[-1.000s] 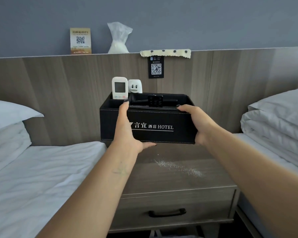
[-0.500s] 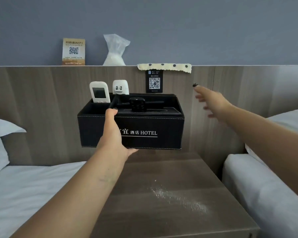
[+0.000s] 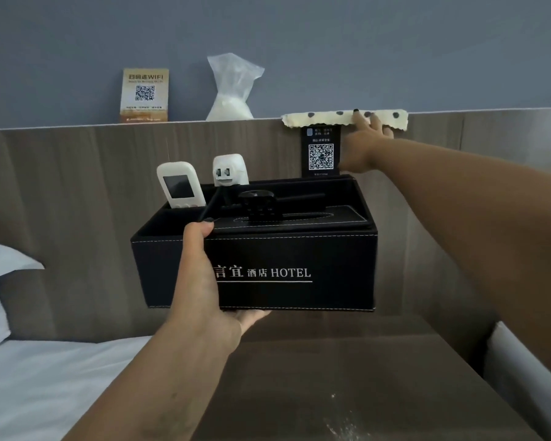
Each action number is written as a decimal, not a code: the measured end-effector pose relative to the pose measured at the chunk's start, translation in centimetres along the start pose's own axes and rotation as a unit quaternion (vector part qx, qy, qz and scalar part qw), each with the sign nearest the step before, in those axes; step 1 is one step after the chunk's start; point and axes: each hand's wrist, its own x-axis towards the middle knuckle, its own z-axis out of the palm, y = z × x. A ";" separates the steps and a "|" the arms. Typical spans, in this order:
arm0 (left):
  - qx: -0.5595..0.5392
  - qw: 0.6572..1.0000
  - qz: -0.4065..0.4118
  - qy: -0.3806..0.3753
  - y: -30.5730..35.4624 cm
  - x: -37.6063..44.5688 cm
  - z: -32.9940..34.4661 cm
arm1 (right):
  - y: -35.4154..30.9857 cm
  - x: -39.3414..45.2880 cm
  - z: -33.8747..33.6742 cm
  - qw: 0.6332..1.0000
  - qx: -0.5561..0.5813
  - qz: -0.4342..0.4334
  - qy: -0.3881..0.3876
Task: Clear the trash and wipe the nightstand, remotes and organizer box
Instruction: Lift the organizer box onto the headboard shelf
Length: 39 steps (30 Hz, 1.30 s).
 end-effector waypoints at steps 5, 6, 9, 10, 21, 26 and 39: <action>-0.003 1.000 0.005 0.005 0.4 0.5 -0.4 | -0.1 -0.6 -0.9 0.996 0.037 0.014 0.082; -0.004 1.000 0.004 0.006 0.4 0.5 -0.3 | 0.0 -1.3 -1.3 0.993 0.049 0.019 0.110; -0.015 1.000 0.000 0.017 0.0 -0.2 -0.1 | 0.3 -4.3 -2.6 0.976 0.136 0.056 0.159; -0.016 1.000 -0.003 0.022 -0.1 -0.5 0.0 | 0.7 -5.5 -2.9 0.969 0.165 0.071 0.172; 0.021 1.000 -0.010 -0.015 -0.3 -6.7 6.6 | 6.4 -17.1 -8.7 0.814 0.473 0.149 0.304; 0.009 0.999 0.002 -0.046 0.5 -8.5 11.7 | 6.4 -21.0 -8.9 0.832 0.504 0.082 0.215; 0.085 0.990 0.088 -0.072 4.5 -4.1 22.8 | 7.7 -16.3 -8.1 0.753 0.629 0.080 0.176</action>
